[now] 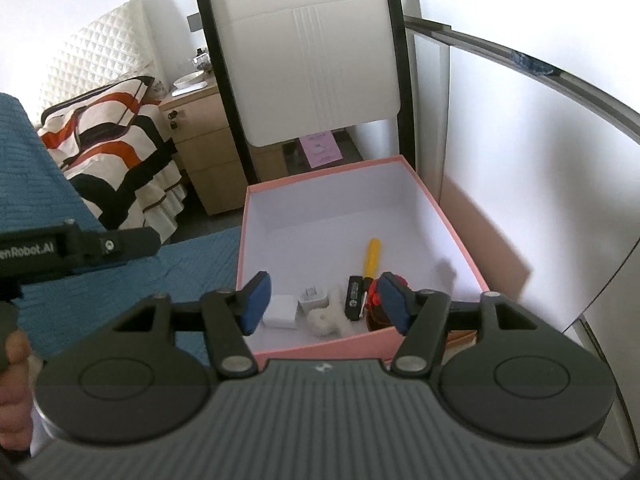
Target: Organize rigid objects
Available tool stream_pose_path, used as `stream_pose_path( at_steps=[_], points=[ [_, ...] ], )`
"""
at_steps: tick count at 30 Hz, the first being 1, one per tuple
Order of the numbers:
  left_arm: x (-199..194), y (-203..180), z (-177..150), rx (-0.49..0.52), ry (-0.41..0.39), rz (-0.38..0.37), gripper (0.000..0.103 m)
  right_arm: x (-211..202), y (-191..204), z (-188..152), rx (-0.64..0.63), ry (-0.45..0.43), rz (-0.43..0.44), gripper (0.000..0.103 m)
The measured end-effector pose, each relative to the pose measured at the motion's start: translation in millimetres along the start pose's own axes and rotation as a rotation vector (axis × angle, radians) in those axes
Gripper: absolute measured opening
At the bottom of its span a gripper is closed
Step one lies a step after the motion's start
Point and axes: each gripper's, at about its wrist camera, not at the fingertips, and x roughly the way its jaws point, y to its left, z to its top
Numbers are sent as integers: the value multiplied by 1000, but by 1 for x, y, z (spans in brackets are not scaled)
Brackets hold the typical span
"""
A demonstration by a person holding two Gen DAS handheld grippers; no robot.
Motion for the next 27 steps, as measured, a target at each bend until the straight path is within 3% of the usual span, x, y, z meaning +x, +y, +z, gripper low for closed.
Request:
stream_pose_path(
  at_steps=[1,2,9,10,11,27],
  points=[
    [-3,0,-2,1,-10,0,88,-1,0,-1,-1,-1,-5,78],
    [-5,0,-4,1,-16,-2,90,-1,0,-2,-7,0,-13,88],
    [-10,0,-8,6,-24,28,103,-3,-2,-8,-3,19,-19,89],
    [-10,0,-8,4,-23,31,103,-4,-1,-9,-4,19,-13,92],
    [-11,1,-8,3,-24,36,103,-4,-1,-10,-3,19,-11,103],
    [-14,10,-17,-16,15,71,103,-5,4,-18,8,21,-24,103]
  ],
)
